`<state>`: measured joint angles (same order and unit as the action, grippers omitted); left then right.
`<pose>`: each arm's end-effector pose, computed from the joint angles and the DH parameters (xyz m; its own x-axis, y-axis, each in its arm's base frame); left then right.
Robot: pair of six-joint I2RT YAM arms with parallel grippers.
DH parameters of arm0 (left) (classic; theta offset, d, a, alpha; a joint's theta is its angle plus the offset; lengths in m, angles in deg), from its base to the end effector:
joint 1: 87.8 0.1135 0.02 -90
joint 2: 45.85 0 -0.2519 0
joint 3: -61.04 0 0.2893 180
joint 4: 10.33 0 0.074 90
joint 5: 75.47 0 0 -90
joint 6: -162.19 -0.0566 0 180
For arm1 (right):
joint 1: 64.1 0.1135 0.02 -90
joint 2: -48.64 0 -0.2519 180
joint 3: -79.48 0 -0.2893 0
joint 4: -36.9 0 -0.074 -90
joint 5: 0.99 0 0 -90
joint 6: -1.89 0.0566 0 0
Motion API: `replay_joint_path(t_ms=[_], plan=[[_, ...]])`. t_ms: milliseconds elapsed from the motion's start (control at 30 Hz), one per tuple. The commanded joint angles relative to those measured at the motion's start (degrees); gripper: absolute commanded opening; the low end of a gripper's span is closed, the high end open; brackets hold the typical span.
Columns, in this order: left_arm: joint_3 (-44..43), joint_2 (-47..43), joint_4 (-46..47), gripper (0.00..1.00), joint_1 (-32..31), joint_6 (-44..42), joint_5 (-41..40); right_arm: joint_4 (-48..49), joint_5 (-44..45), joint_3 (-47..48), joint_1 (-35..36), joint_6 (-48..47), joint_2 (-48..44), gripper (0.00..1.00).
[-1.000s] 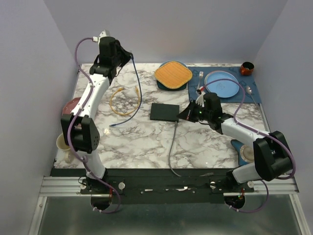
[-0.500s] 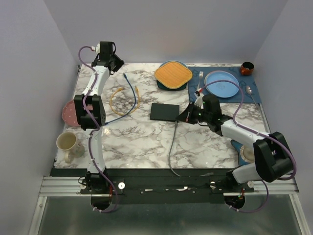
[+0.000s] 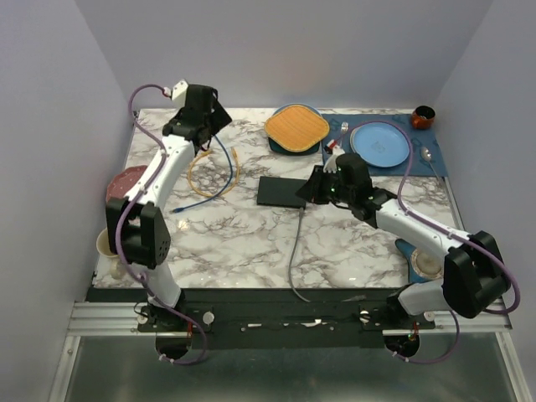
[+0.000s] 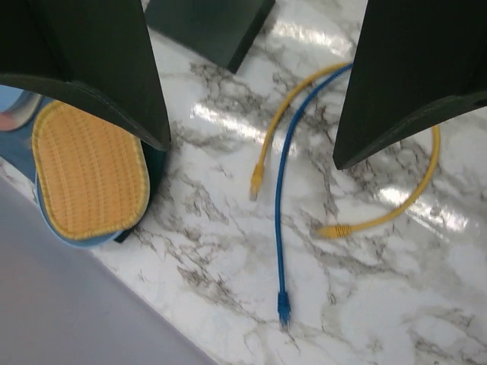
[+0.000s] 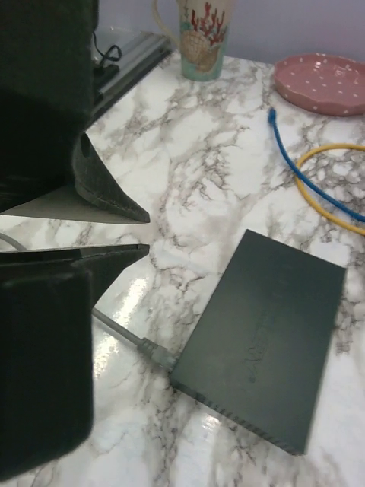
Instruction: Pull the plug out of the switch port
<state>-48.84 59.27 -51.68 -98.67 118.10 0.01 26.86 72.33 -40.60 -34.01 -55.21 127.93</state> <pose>0.4715 -0.0761 0.3039 -0.3964 -0.6319 -0.6660 -0.4310 0.7686 -0.4727 0.3014 0.1934 0.2021 -0.7351 0.1754 -0.6549 -0.3541 0.7244 0.5915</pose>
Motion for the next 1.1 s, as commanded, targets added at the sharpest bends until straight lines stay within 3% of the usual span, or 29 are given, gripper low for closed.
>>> replay_joint_path(t_ms=[0, 100, 200, 267, 367, 400, 467, 500, 567, 600, 700, 733, 767, 833, 967, 1067], plan=[[13.77, -10.19, -2.43, 0.99, -6.53, 8.74, -12.39, -11.49, 19.95, 10.31, 5.23, -11.27, -0.10, 0.26], [20.99, -12.83, -3.04, 0.99, -7.84, 14.81, -12.37, -16.61, 32.54, 13.75, 8.84, -16.11, -0.09, 0.27], [20.13, -11.96, -12.68, 0.99, -10.56, 23.68, -17.89, -17.05, 40.03, 13.32, 9.55, -16.82, -1.85, 0.27], [18.12, -10.73, -18.32, 0.99, -14.67, 24.05, -22.28, -16.96, 43.39, 13.14, 9.55, -15.94, -2.47, 0.29], [18.62, -11.60, -21.41, 0.99, -21.26, 24.75, -32.10, -15.13, 46.91, 12.18, 9.46, -15.94, -3.00, 0.43], [19.15, -11.95, -21.50, 0.99, -22.34, 24.58, -33.19, -14.86, 48.49, 11.83, 9.38, -15.68, -2.82, 0.71], [20.99, -12.66, -21.07, 0.99, -22.70, 24.05, -29.63, -14.07, 49.64, 10.77, 9.29, -13.23, -2.56, 0.87], [21.79, -12.83, -20.02, 0.99, -21.83, 20.83, -26.64, -12.93, 48.34, 10.07, 9.03, -12.96, -2.73, 0.89], [24.24, -12.48, -17.99, 0.99, -20.60, 20.80, -21.97, -9.95, 45.62, 7.79, 7.98, -10.59, -3.17, 0.90], [25.91, -12.57, -15.55, 0.99, -19.81, 18.01, -12.81, -9.85, 42.56, 7.61, 7.19, -9.10, -3.09, 0.90], [38.11, -17.65, 2.35, 0.99, -19.27, 11.58, 1.37, -10.02, 34.75, 8.04, 3.06, -6.45, -1.25, 0.90], [41.88, -22.19, 12.50, 0.99, -19.36, 11.57, 4.39, -10.28, 33.05, 8.22, 1.31, -6.10, -0.80, 0.90], [48.97, -24.33, 18.17, 0.99, -19.36, 11.48, 6.85, -10.20, 31.47, 8.31, 0.42, -6.01, -0.28, 0.90], [52.72, -27.85, 25.66, 0.99, -19.62, 11.83, 10.12, -10.11, 29.09, 9.01, -1.25, -5.40, 1.74, 0.88], [55.62, -27.86, 29.02, 0.99, -21.46, 10.78, 14.25, -9.50, 22.77, 11.12, -4.24, -2.77, 7.80, 0.82], [60.62, -27.87, 36.13, 0.99, -22.96, 13.58, 17.05, -8.88, 17.14, 11.82, -5.21, 0.13, 12.73, 0.65]])
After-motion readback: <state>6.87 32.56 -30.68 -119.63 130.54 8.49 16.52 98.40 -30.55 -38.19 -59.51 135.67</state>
